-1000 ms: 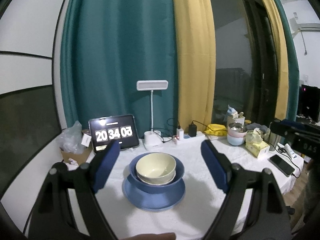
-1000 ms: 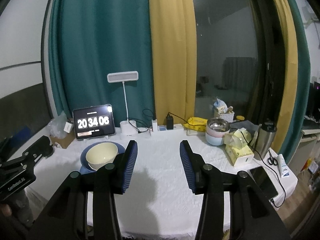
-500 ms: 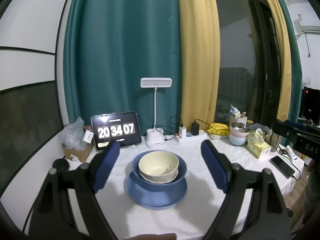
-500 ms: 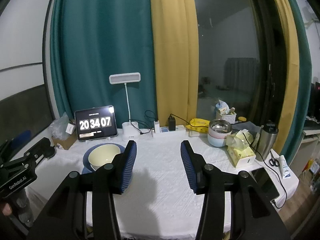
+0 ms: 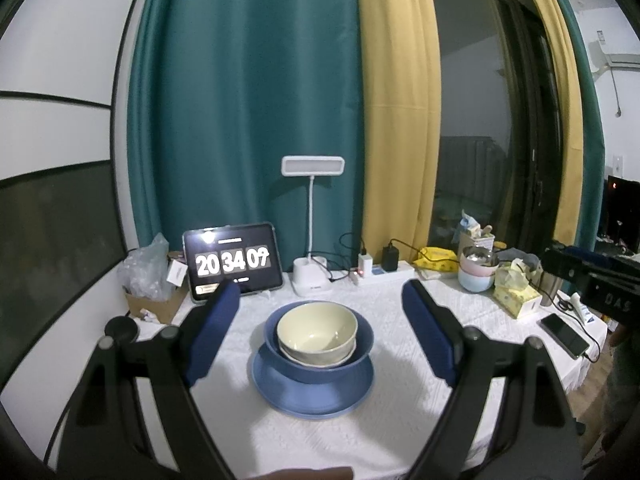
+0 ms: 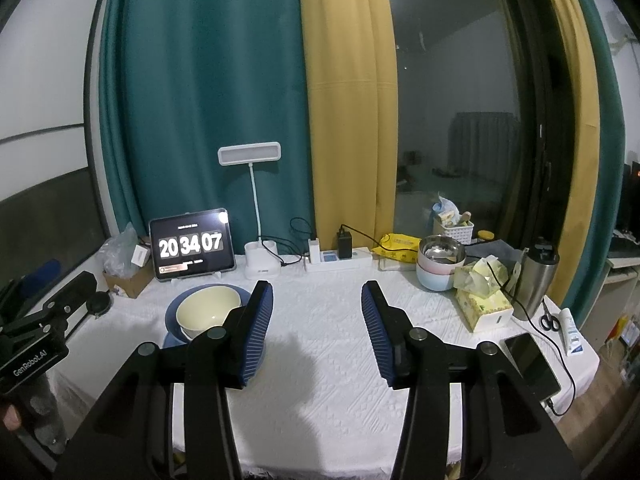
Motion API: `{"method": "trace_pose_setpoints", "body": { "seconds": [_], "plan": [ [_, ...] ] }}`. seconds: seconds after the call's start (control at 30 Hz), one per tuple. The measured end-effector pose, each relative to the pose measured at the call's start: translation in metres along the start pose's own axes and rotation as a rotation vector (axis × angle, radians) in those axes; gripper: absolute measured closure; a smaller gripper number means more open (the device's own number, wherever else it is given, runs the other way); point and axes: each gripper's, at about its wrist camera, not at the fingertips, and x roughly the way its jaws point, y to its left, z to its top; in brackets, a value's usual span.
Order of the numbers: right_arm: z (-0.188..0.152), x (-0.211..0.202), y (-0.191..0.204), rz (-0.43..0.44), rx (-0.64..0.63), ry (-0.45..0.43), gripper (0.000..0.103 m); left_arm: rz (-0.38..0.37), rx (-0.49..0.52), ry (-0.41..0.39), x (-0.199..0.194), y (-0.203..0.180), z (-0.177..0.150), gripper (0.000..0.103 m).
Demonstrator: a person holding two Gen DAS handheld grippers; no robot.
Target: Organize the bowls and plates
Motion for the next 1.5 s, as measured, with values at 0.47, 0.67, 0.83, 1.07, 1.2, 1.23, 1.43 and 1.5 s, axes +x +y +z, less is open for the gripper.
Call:
{"method": "trace_pose_setpoints", "body": {
  "seconds": [0.47,0.67,0.83,1.07,1.2,1.23,1.43,1.5],
  "plan": [
    [-0.002,0.001,0.0,0.002,0.004,0.005,0.054,0.001,0.003,-0.002,-0.001,0.0,0.0,0.018],
    [-0.003,0.001,0.0,0.001,0.003,0.006,0.054,0.0,0.002,0.0,-0.001,-0.001,0.0,0.018],
    [-0.003,0.002,-0.001,0.002,0.003,0.006,0.054,0.002,0.001,-0.001,0.0,-0.001,0.0,0.018],
    [-0.006,0.001,0.0,0.002,0.007,0.01,0.054,0.001,0.004,0.001,0.0,0.0,0.0,0.018],
    [-0.009,0.003,-0.002,0.002,0.008,0.01,0.054,0.001,0.004,0.001,0.0,0.0,0.0,0.018],
    [-0.009,0.003,-0.002,0.003,0.007,0.01,0.054,0.001,0.002,0.001,0.0,0.0,0.0,0.018],
    [-0.01,0.003,-0.002,0.004,0.006,0.012,0.054,0.002,0.002,0.002,0.001,-0.001,-0.001,0.018],
    [-0.01,0.004,-0.002,0.002,0.007,0.012,0.054,0.003,0.001,0.004,0.001,0.0,-0.001,0.018]
  ]
}}
